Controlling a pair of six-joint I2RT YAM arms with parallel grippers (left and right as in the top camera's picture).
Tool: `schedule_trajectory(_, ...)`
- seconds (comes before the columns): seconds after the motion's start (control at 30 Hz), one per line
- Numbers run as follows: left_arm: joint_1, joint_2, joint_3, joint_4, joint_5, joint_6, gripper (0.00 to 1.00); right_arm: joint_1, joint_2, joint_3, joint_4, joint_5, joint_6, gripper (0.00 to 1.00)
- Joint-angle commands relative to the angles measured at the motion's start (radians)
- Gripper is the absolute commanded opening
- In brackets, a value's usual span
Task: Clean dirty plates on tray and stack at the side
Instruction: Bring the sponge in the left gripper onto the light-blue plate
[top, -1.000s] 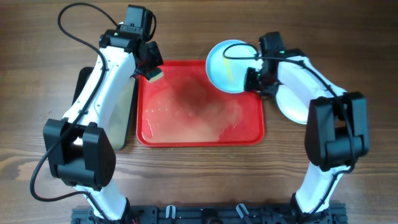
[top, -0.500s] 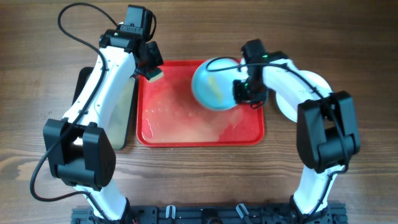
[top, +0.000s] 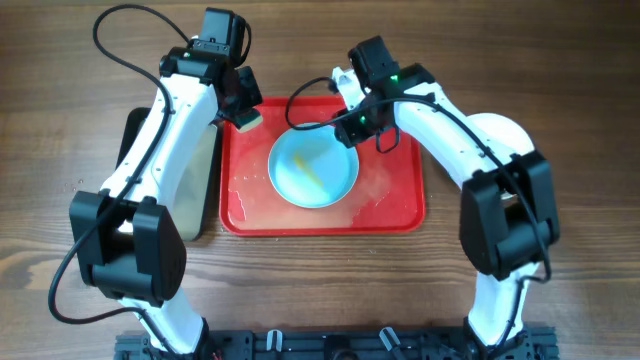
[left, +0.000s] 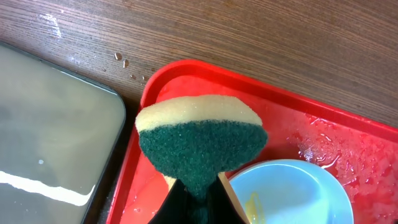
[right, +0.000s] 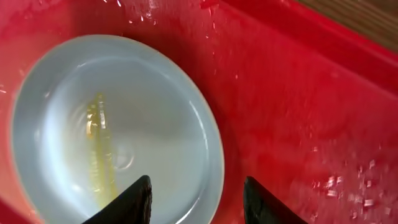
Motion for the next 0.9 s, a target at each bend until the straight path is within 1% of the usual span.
schedule_trajectory(0.0,0.006,0.011,0.015,0.003,0.005,-0.002,0.04,0.005,0.105,0.008,0.008,0.016,-0.126,0.48)
schedule_trajectory(0.1,0.006,0.011,0.015,0.003,0.005,-0.002,0.04,0.005,0.131,0.008,0.003,0.009,-0.140,0.46)
schedule_trajectory(0.13,0.006,0.011,0.015,0.003,0.005,-0.002,0.04,0.005,0.132,0.008,-0.003,0.010,-0.135,0.38)
schedule_trajectory(0.17,0.006,0.011,0.015,0.003,0.005,-0.002,0.04,0.005,0.132,0.008,-0.009,0.010,-0.127,0.15)
schedule_trajectory(0.2,0.006,0.011,0.015,0.003,0.005,-0.003,0.04,0.005,0.132,0.008,-0.014,0.016,-0.100,0.04)
schedule_trajectory(0.3,0.005,0.011,0.015,0.003,0.006,-0.003,0.04,0.005,0.132,0.011,-0.057,0.106,0.159,0.04)
schedule_trajectory(0.37,0.005,0.012,0.013,0.003,0.006,-0.003,0.04,0.005,0.132,0.016,-0.118,0.154,0.362,0.04)
schedule_trajectory(0.4,0.005,0.014,0.012,0.003,0.006,-0.003,0.04,0.002,0.132,0.017,-0.135,0.135,0.439,0.04)
schedule_trajectory(0.43,0.004,0.018,0.010,0.003,0.006,-0.003,0.04,-0.003,0.132,0.017,-0.127,0.077,0.468,0.04)
schedule_trajectory(0.47,0.004,0.024,0.005,0.003,0.006,-0.003,0.04,-0.011,0.132,0.016,-0.092,-0.037,0.489,0.04)
schedule_trajectory(0.53,0.004,0.041,-0.014,0.008,0.022,-0.003,0.04,-0.011,0.142,0.012,0.000,-0.150,0.553,0.04)
schedule_trajectory(0.6,0.004,0.056,-0.034,0.011,0.043,-0.003,0.04,-0.003,0.155,-0.003,0.067,-0.145,0.626,0.04)
schedule_trajectory(0.67,0.004,0.077,-0.051,0.010,0.043,-0.003,0.04,0.005,0.178,-0.028,0.104,-0.140,0.653,0.04)
schedule_trajectory(0.77,0.003,0.092,-0.053,0.022,0.043,-0.003,0.04,0.003,0.190,-0.040,0.115,-0.142,0.659,0.04)
schedule_trajectory(0.87,-0.006,0.094,-0.053,0.065,0.084,0.009,0.04,0.003,0.190,-0.040,0.120,-0.163,0.630,0.04)
